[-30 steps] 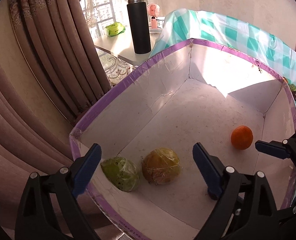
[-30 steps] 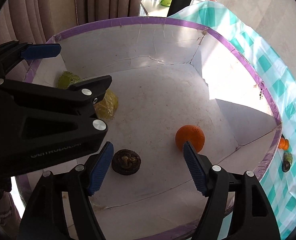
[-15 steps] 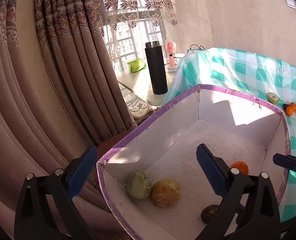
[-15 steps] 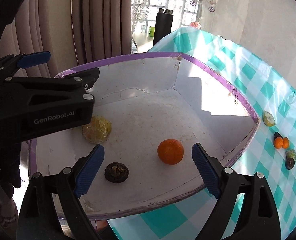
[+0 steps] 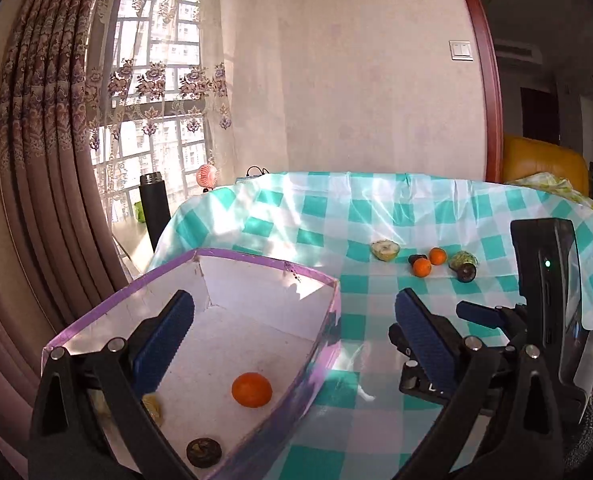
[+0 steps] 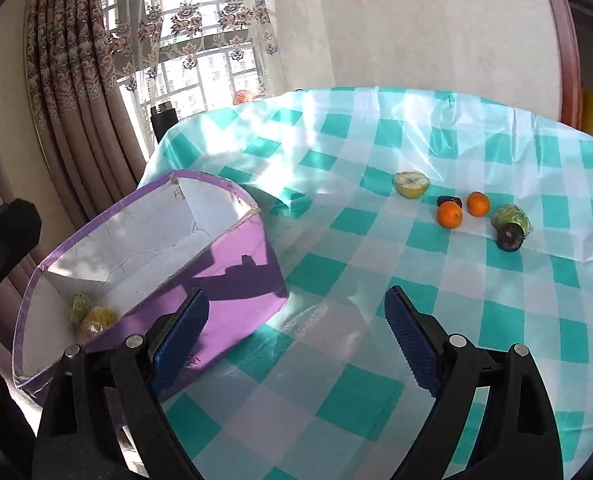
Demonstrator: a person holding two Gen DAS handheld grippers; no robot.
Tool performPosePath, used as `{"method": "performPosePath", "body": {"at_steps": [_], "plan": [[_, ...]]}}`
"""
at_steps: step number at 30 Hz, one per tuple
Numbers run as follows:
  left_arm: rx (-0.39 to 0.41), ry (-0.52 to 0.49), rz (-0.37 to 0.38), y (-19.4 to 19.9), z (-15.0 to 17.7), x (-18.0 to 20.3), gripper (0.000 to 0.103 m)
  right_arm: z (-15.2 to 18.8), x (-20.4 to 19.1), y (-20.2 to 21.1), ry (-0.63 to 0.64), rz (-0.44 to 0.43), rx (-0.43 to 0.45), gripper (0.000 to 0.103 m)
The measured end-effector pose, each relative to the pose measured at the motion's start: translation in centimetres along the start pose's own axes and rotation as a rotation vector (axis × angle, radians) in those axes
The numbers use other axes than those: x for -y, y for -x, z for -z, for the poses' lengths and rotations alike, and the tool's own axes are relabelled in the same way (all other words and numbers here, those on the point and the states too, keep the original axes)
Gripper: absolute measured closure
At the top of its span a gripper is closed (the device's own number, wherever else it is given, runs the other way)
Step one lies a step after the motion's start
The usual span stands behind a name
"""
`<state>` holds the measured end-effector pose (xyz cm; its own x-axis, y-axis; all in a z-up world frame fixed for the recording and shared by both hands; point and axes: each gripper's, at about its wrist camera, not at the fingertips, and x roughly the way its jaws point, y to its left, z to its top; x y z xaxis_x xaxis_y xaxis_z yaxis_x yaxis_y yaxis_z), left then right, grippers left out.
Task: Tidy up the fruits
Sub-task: 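Move both open tools back toward the remaining fruits on the table, then grasp the dark oval fruit with the right tool while the left grasps an orange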
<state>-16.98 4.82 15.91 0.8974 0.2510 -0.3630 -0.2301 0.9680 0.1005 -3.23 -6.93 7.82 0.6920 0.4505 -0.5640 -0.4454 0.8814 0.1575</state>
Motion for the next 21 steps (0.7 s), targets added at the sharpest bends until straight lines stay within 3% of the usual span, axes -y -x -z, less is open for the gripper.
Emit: {"method": "performPosePath", "body": {"at_steps": [4, 10, 14, 21], "plan": [[-0.057, -0.105, 0.121, -2.6, 2.6, 6.3, 0.002, 1.1, 6.6, -0.9, -0.092, 0.164, -0.02, 0.017], [-0.256, -0.052, 0.282, -9.8, 5.5, 10.1, 0.002, 1.9, 15.2, -3.0, -0.252, 0.311, -0.065, 0.017], [-0.386, -0.023, 0.285, -14.9, 7.5, 10.9, 0.002, 0.8, 18.3, -4.9, -0.295, 0.331, -0.102, 0.017], [-0.45, 0.042, 0.342, -18.0, 8.0, 10.7, 0.002, -2.5, 20.1, -9.0, -0.28, 0.325, -0.128, 0.017]]}}
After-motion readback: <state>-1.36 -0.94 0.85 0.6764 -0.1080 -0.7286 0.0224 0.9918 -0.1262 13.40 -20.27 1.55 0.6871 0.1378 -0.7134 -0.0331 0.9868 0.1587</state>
